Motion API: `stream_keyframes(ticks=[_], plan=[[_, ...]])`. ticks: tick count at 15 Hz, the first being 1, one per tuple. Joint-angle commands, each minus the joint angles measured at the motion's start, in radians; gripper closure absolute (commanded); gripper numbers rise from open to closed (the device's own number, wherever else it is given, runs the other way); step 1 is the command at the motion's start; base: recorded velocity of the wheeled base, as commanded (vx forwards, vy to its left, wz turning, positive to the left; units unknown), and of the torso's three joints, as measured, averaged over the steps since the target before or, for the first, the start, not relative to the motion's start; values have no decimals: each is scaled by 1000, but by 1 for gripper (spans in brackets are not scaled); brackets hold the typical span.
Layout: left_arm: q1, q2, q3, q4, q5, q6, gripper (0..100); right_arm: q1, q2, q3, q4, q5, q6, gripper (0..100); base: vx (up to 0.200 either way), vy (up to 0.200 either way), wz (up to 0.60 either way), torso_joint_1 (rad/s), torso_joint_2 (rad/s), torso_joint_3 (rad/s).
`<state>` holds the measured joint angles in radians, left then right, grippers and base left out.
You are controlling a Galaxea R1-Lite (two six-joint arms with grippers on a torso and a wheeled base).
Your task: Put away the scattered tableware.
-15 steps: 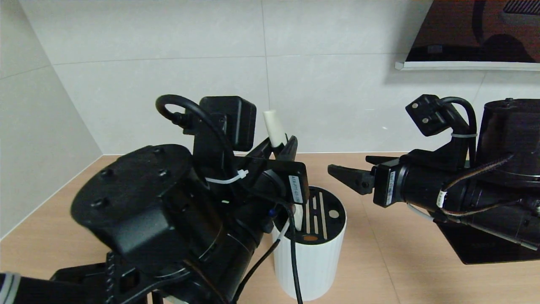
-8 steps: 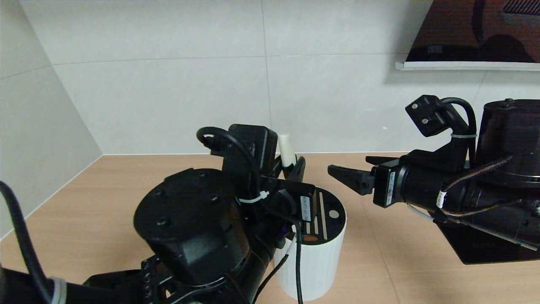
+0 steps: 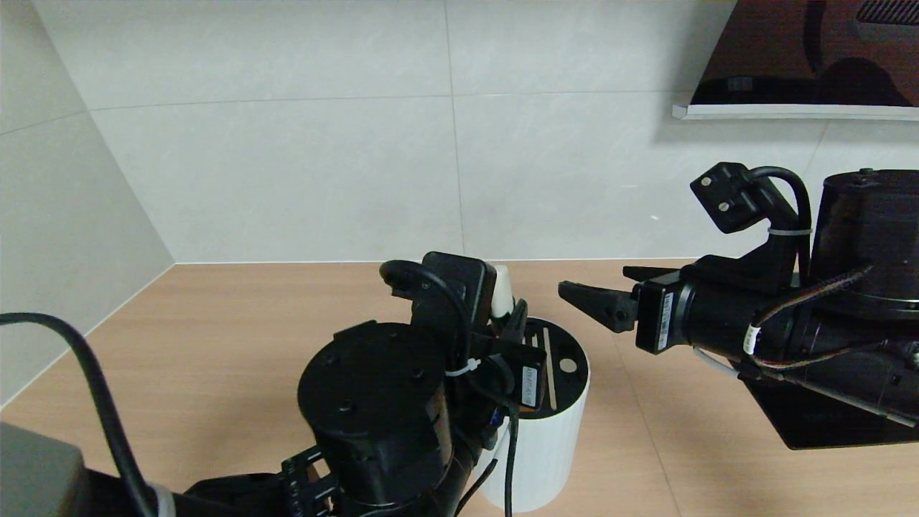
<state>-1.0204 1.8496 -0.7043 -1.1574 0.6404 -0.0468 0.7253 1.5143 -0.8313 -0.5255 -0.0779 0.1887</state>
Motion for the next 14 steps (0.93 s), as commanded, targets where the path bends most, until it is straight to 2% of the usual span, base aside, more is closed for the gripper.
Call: stream_keyframes(ticks=[1, 13, 14], plan=[[-1, 37, 6, 1, 2, -7, 100, 0, 0, 0, -1, 0, 0, 0, 0, 0, 0, 0, 0, 0], [-1, 71, 20, 1, 4, -11, 100, 0, 1, 1, -1, 0, 0, 0, 0, 0, 0, 0, 0, 0], [-1, 73, 20, 2, 4, -11, 0, 0, 1, 1, -1, 0, 0, 0, 0, 0, 0, 0, 0, 0]])
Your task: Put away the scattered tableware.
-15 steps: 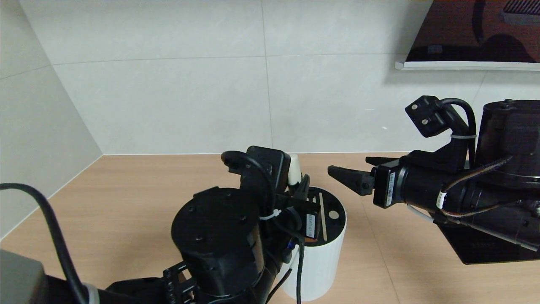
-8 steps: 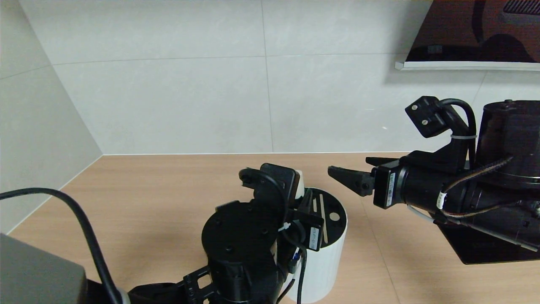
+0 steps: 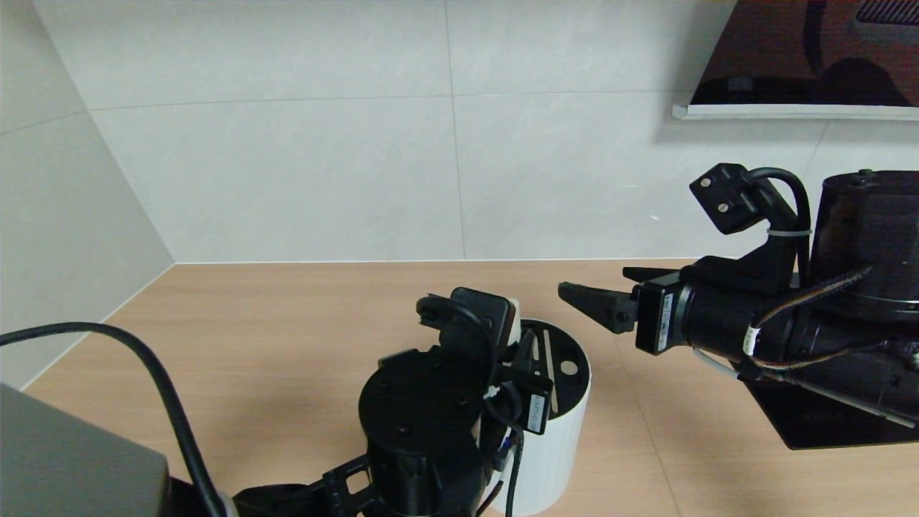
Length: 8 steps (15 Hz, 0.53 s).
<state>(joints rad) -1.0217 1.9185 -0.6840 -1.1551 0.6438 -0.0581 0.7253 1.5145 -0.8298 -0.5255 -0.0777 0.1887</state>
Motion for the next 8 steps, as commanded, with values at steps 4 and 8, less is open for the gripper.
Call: stream_keyframes(ticks=[4, 8], plan=[[0, 2, 0, 0, 0, 0, 0, 0, 1, 1, -1, 1, 0, 0, 0, 0, 0, 0, 0, 0], [0, -6, 0, -2, -1, 0, 0, 0, 1, 3, -1, 1, 0, 0, 0, 0, 0, 0, 0, 0]])
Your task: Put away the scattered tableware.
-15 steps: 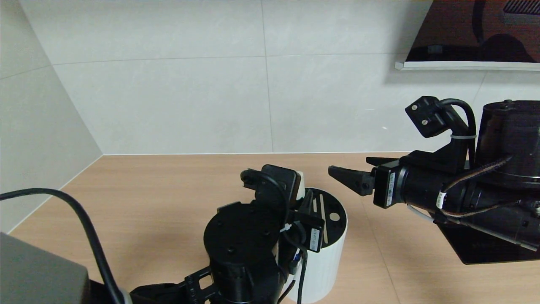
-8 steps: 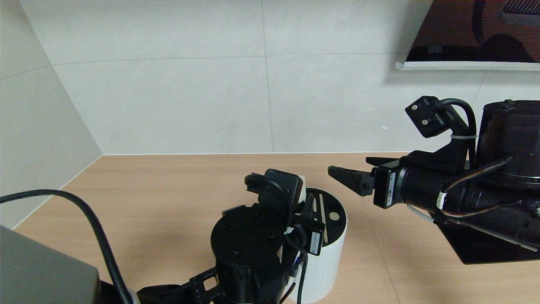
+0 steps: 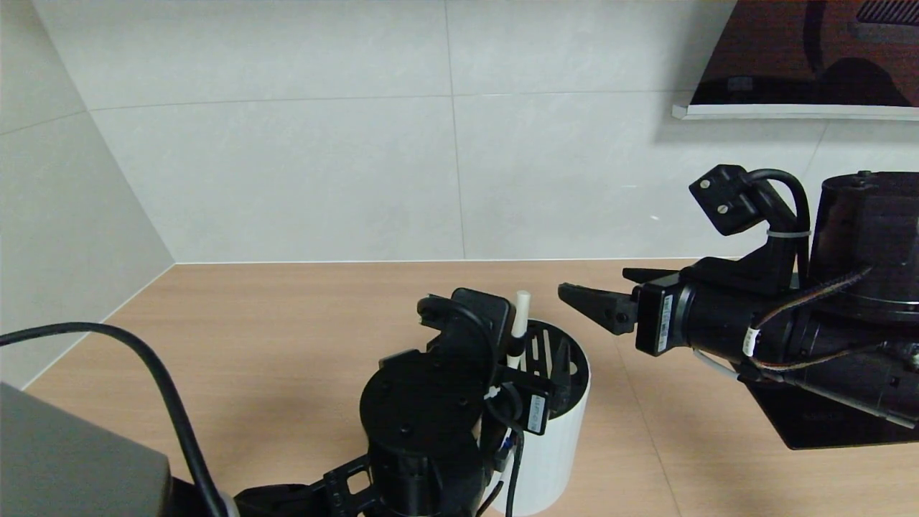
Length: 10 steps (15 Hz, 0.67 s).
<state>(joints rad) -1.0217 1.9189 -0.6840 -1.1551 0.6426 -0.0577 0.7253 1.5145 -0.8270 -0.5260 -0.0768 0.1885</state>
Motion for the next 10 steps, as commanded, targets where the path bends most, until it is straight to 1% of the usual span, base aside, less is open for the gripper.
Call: stream_keyframes(ticks=[1, 4, 6, 7, 10], plan=[[0, -9, -2, -2, 2, -1, 0, 0, 1, 0, 0, -1, 0, 0, 0, 0, 0, 0, 0, 0], [2, -61, -6, -2, 0, -1, 0, 0, -2, 0, 0, -1, 0, 0, 0, 0, 0, 0, 0, 0], [9, -132, -6, 2, -6, 1, 0, 0, -7, 3, -2, -1, 0, 0, 0, 0, 0, 0, 0, 0], [15, -155, -5, 2, -7, 2, 0, 0, -10, 9, -6, -1, -1, 0, 0, 0, 0, 0, 0, 0], [54, -325, 15, 38, -26, 6, 0, -1, -111, 65, -8, -15, -6, 0, 0, 0, 0, 0, 0, 0]])
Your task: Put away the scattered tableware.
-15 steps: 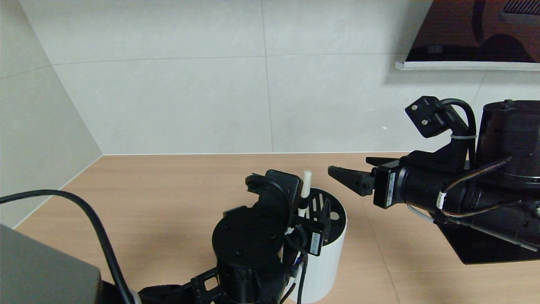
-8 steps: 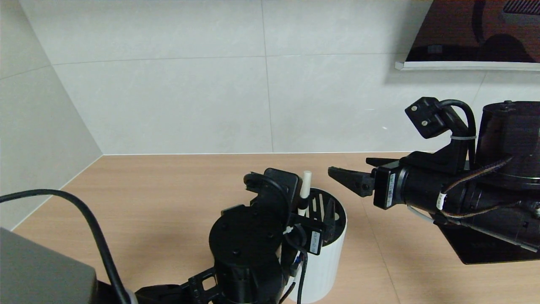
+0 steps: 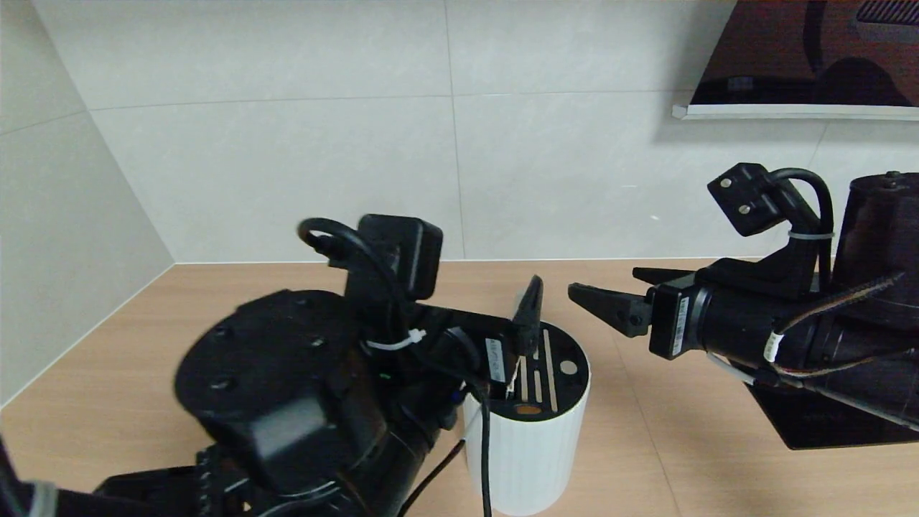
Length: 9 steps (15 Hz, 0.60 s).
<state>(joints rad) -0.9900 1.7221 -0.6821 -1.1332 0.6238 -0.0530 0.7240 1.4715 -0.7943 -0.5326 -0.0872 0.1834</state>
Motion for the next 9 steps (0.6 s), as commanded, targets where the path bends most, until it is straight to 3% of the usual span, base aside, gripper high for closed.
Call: stream_keyframes(ticks=[1, 4, 7, 9], plan=[[31, -161, 21, 26, -18, 1, 0, 0, -99, 47, -1, -5, -1, 0, 0, 0, 0, 0, 0, 0], [128, -352, 133, 46, -47, 4, 0, -121, -327, 178, 2, 0, -16, 0, 0, 0, 0, 0, 0, 0], [228, -513, 248, 96, -52, 10, 0, -272, -523, 351, 3, 83, -30, 0, 0, 0, 0, 0, 0, 0], [363, -685, 305, 165, -65, 68, 0, -402, -677, 402, 13, 104, -32, 0, 0, 0, 0, 0, 0, 0]])
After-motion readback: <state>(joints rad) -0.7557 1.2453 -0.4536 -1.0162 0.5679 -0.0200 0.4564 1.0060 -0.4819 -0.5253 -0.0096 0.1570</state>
